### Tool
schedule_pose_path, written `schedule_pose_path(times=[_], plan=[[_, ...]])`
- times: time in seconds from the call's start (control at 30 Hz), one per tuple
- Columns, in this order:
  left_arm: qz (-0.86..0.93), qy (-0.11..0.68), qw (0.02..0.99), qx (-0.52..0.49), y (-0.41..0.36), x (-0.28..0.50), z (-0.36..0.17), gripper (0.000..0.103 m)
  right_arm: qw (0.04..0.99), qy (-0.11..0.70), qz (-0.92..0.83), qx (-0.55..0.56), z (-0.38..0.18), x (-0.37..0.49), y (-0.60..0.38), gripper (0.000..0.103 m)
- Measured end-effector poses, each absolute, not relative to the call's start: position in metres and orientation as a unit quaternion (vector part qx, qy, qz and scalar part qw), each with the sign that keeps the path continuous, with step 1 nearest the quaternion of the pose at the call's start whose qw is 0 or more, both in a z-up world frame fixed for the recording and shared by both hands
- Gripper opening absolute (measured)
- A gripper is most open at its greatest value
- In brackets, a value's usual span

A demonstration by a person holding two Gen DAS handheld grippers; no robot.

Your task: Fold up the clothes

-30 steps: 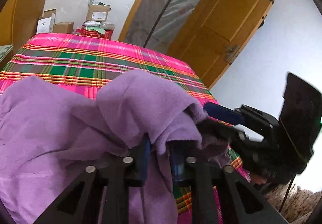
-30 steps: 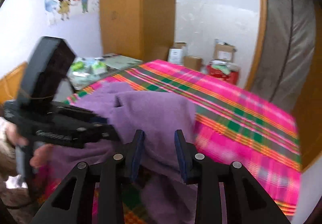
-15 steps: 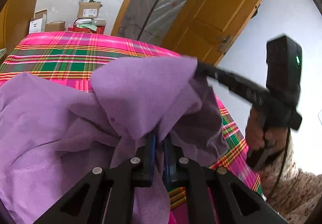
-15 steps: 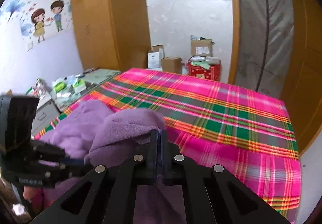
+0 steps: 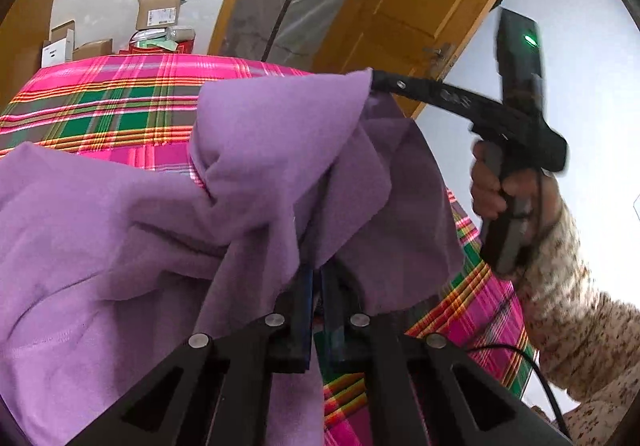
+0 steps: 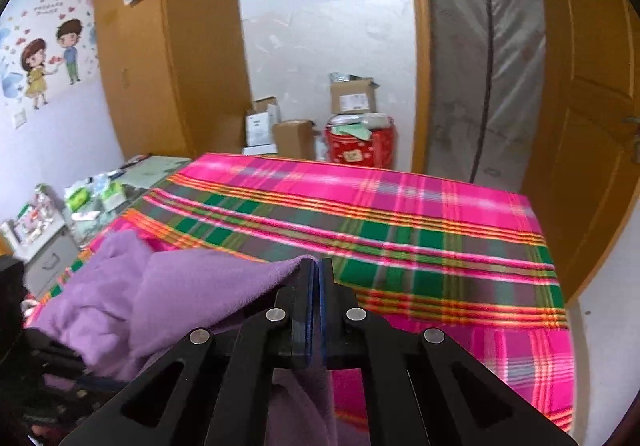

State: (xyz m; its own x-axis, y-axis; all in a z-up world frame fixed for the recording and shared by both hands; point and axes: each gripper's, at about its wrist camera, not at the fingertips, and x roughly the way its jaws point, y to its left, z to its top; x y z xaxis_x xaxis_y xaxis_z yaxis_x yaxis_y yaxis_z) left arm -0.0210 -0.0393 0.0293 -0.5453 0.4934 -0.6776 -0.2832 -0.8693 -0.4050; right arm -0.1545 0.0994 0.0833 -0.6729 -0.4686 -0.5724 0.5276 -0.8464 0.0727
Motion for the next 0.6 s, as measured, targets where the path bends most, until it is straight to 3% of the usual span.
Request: schedule_pose_path(times=[0.47, 0.6], plan=[[0.856, -0.103, 0.216, -0.458, -0.035, -0.023, 0.006, 0.004, 0.240, 0.022, -0.897, 0.370, 0.040, -0.225, 0.110, 0.003], [0.855, -0.148, 0.232, -0.439, -0.042, -0.033, 0.020, 0.006, 0.237, 0.027, -0.892, 0.385, 0.030, -0.230, 0.108, 0.003]])
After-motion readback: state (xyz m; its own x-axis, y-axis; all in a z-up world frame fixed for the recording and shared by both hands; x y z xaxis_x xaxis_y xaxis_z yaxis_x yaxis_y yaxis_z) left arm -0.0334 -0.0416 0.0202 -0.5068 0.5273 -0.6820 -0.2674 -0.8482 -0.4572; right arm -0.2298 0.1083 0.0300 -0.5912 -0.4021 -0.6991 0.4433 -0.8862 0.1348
